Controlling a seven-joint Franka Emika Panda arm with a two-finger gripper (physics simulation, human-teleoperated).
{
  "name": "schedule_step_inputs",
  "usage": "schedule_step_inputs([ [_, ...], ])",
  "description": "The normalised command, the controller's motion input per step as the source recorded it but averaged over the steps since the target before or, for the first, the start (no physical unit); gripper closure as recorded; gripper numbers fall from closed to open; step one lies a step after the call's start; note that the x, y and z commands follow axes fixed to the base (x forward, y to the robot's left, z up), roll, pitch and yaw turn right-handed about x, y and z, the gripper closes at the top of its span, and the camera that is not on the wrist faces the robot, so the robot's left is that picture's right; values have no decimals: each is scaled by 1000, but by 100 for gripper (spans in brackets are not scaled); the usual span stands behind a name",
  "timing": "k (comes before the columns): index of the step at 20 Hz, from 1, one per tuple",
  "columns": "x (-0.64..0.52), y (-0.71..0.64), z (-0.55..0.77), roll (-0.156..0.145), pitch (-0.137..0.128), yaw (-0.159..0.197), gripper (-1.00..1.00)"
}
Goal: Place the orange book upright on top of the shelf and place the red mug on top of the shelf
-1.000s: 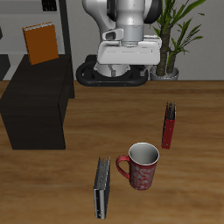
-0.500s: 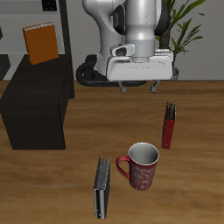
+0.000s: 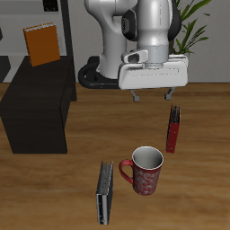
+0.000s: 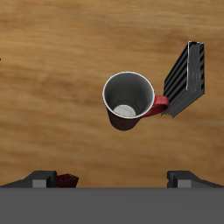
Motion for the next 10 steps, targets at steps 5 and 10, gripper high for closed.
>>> schedule_step_inputs([
  [5,334,70,-109,19,17,3,-100],
  [10,375,71,-244,27,44,32,-100],
])
